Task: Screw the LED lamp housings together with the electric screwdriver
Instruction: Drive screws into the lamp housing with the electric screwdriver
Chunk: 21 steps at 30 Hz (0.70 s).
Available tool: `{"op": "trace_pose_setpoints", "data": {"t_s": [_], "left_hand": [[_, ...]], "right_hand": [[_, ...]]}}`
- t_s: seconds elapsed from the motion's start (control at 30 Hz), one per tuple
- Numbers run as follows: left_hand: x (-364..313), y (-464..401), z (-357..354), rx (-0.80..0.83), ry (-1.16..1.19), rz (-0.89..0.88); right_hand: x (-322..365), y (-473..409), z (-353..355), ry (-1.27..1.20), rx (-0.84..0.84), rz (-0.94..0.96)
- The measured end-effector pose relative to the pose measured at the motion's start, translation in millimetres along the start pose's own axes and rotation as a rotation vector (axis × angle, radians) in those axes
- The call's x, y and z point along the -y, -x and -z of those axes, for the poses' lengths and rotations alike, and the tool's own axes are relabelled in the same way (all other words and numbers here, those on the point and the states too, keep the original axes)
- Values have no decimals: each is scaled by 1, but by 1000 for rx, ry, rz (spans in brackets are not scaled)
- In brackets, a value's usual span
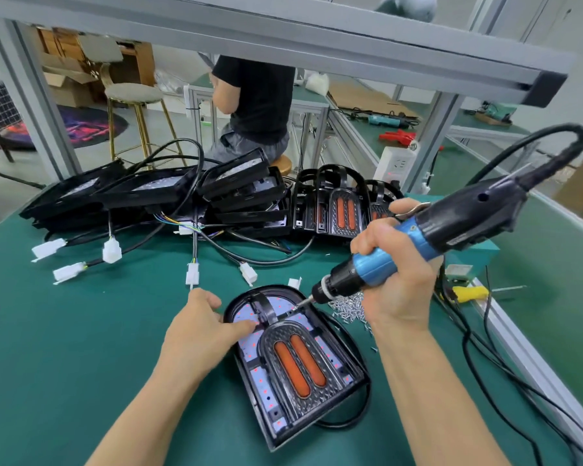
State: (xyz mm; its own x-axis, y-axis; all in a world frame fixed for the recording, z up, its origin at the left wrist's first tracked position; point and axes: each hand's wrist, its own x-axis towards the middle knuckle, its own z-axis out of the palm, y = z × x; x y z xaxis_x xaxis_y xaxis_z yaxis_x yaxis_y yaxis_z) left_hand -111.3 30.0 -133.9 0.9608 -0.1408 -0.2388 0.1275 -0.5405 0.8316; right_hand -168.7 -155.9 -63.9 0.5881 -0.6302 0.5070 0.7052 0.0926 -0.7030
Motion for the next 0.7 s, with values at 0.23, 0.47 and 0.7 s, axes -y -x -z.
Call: {"op": "trace_pose_setpoints", "data": {"t_s": [0.23, 0.47, 0.7], "left_hand": [[6, -6, -8, 59, 108, 25], [6, -5, -10, 81, 178, 10], [5, -4, -9, 134, 224, -29]], "right_hand": [[-10, -2, 0, 42, -6, -40], [-11, -2, 1, 35, 2, -67], [-12, -1, -2, 59, 5, -75]]}}
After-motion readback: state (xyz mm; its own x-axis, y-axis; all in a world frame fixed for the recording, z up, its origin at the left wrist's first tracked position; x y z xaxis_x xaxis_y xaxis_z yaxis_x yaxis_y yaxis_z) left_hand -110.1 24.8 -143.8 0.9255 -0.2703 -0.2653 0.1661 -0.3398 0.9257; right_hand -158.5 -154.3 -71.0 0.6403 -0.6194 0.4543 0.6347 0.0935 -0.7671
